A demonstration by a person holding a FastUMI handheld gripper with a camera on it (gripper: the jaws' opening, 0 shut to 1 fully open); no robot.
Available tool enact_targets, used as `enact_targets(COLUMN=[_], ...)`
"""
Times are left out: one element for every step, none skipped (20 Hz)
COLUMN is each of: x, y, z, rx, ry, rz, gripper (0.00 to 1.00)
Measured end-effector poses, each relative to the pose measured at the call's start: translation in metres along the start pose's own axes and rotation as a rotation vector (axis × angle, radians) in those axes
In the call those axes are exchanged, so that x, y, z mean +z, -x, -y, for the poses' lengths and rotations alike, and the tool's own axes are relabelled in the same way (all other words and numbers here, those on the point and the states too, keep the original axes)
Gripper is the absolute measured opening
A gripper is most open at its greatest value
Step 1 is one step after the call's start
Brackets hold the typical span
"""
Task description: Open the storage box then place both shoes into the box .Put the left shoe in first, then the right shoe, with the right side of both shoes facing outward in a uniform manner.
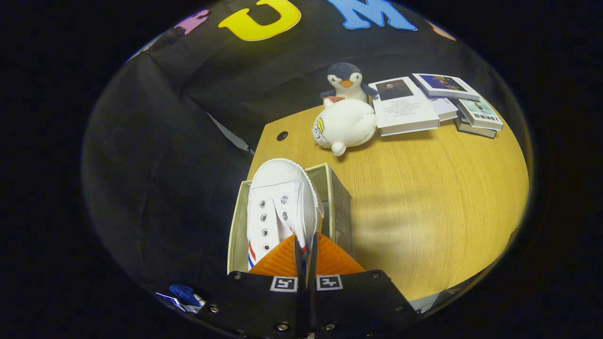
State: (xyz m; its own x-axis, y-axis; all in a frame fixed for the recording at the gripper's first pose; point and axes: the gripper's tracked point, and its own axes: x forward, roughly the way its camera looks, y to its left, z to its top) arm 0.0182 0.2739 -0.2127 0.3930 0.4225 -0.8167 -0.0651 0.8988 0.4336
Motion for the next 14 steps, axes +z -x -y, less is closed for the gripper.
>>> enact_targets(x=[-0.001,-0.003,-0.004,-0.001,0.006,0.017,0.024,0.030,0.039,0.044,0.049,0.053,0.058,0.063], y=[-0.004,-0.007,-0.010,-0.009,-0.005,0.001,0.007,0.015,0.022,0.033,0.042,0.052,0.063,0.074], z=[0.000,0.002,0.001,-0.007,-0.010,-0.011,-0.009,-0.005,-0.002,0.000,0.001,0.003,0.006,0.012], rx=[-0.018,-0.037,-0.038,-0.010,-0.003,0.003,0.000,-0.011,-0.019,-0.027,-0.023,-0.021,-0.019,-0.021], ry=[0.009,0.015,0.016,0.003,-0.007,-0.006,0.006,0.027,0.046,0.060,0.073,0.082,0.089,0.096], rz=[-0.006,-0.004,-0.004,0.015,0.051,0.085,0.111,0.143,0.179,0.210,0.238,0.263,0.291,0.317], gripper=[0.01,0.01,0.01,0.13,0.32,0.37,0.57,0.78,1.00,0.98,0.98,0.98,0.98,0.98])
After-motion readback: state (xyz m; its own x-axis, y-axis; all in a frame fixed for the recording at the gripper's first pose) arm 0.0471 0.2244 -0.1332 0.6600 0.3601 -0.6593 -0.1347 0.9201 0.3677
